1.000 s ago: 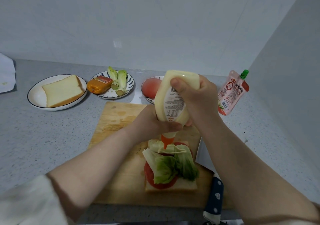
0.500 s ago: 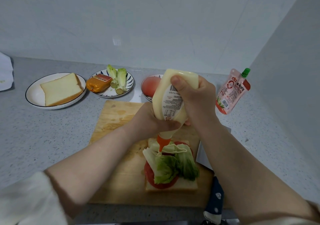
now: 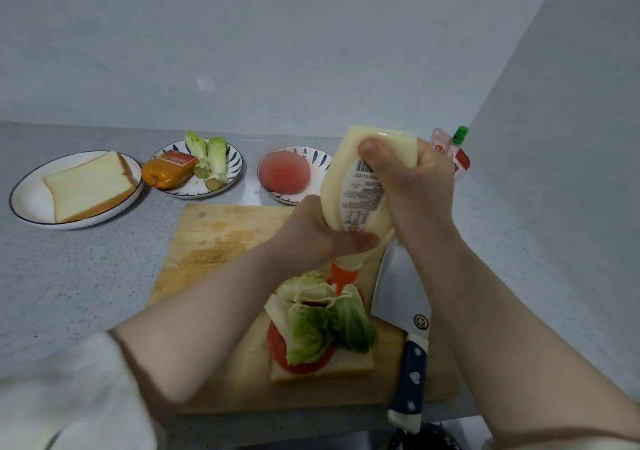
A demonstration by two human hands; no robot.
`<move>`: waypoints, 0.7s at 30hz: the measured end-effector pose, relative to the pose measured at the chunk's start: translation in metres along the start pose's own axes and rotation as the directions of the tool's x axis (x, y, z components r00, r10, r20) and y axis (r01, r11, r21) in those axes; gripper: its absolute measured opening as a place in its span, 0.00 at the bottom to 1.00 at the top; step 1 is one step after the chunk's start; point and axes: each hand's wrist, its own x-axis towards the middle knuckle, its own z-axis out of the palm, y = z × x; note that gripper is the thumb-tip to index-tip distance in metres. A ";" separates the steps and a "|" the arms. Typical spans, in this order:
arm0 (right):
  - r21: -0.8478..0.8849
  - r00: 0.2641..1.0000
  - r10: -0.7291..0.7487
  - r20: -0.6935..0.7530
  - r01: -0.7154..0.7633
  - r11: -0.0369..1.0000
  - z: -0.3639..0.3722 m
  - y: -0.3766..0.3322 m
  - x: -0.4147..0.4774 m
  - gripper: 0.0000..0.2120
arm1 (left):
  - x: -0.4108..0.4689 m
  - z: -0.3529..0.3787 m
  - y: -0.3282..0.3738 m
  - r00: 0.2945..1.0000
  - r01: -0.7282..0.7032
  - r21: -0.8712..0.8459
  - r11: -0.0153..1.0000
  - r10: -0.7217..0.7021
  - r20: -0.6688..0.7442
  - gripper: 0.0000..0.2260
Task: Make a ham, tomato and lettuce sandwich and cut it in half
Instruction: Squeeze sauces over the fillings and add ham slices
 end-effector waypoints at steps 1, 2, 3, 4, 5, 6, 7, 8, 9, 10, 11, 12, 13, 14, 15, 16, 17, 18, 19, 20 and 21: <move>0.005 1.000 -0.002 -0.006 0.002 1.000 -0.003 -0.001 0.000 0.12 | 0.001 0.003 0.000 1.000 0.000 -0.001 1.000 0.000 0.002 0.15; 0.013 1.000 -0.006 -0.013 0.006 1.000 -0.007 -0.001 0.000 0.13 | 0.003 0.007 0.001 1.000 0.002 0.000 1.000 -0.002 0.008 0.15; 0.022 1.000 -0.012 -0.018 0.012 1.000 -0.009 -0.001 0.000 0.14 | 0.004 0.009 0.001 1.000 0.003 0.003 1.000 -0.003 0.017 0.14; 0.028 1.000 -0.021 -0.023 0.022 0.999 -0.014 -0.001 -0.001 0.15 | 0.005 0.014 0.001 1.000 0.004 0.004 1.000 -0.004 0.028 0.14; 0.030 0.999 -0.032 -0.023 0.033 0.999 -0.016 -0.001 -0.001 0.16 | 0.006 0.016 0.001 0.999 0.003 0.000 1.000 -0.003 0.032 0.15; 0.024 0.999 -0.040 -0.018 0.041 0.999 -0.017 -0.002 -0.001 0.16 | 0.006 0.017 0.001 0.999 0.000 -0.009 1.000 0.000 0.033 0.15; 0.015 0.999 -0.041 -0.013 0.041 0.999 -0.019 -0.002 -0.001 0.16 | 0.006 0.019 0.001 0.999 -0.002 -0.019 1.000 0.003 0.038 0.16; 0.009 0.999 -0.040 -0.012 0.041 0.999 -0.021 -0.003 -0.002 0.15 | 0.006 0.021 0.002 0.999 -0.003 -0.024 1.000 0.004 0.045 0.16; 0.008 0.999 -0.041 -0.014 0.041 0.999 -0.023 -0.003 -0.002 0.15 | 0.006 0.022 0.002 0.999 -0.005 -0.021 1.000 0.006 0.049 0.16; 0.010 0.999 -0.042 -0.015 0.042 0.999 -0.024 -0.003 -0.002 0.15 | 0.006 0.023 0.002 0.999 -0.006 -0.017 1.000 0.007 0.052 0.16; 0.013 0.999 -0.043 -0.014 0.043 0.999 -0.024 -0.003 -0.003 0.15 | 0.005 0.024 0.002 0.999 -0.008 -0.019 1.000 0.009 0.054 0.16; 0.016 0.999 -0.043 -0.012 0.044 0.999 -0.024 -0.003 -0.004 0.15 | 0.004 0.023 0.003 0.998 -0.008 -0.022 1.000 0.009 0.054 0.17; 0.020 0.999 -0.042 -0.010 0.042 0.999 -0.022 -0.003 -0.005 0.16 | 0.003 0.022 0.003 0.999 -0.007 -0.025 1.000 0.008 0.051 0.17; 0.026 0.999 -0.036 -0.009 0.037 0.999 -0.020 -0.002 -0.006 0.15 | 0.002 0.020 0.002 0.999 -0.004 -0.021 1.000 0.005 0.044 0.17; 0.028 1.000 -0.029 -0.009 0.029 0.999 -0.018 -0.002 -0.006 0.15 | 0.000 0.018 0.002 0.999 0.000 -0.007 1.000 0.000 0.032 0.16; 0.023 1.000 -0.023 -0.008 0.023 0.999 -0.015 -0.001 -0.007 0.14 | -0.002 0.015 0.002 1.000 0.004 0.014 1.000 -0.004 0.018 0.16; 0.016 1.000 -0.018 -0.003 0.018 1.000 -0.010 -0.001 -0.008 0.14 | -0.005 0.011 0.002 1.000 0.007 0.033 0.999 -0.007 0.005 0.15; 0.014 1.000 -0.016 0.003 0.016 1.000 -0.006 -0.001 -0.008 0.14 | -0.008 0.007 0.002 1.000 0.007 0.046 0.999 -0.007 -0.003 0.15; 0.017 1.000 -0.017 0.011 0.016 1.000 -0.002 -0.002 -0.009 0.14 | -0.010 0.003 0.003 1.000 0.007 0.057 0.998 -0.007 -0.011 0.15; 0.017 1.000 -0.016 0.019 0.016 1.000 0.004 -0.002 -0.010 0.13 | -0.014 -0.002 0.003 1.000 0.010 0.067 0.998 -0.008 -0.021 0.15; 0.013 1.000 -0.014 0.025 0.014 1.000 0.008 -0.003 -0.011 0.13 | -0.017 -0.006 0.004 0.999 0.015 0.075 0.997 -0.013 -0.030 0.16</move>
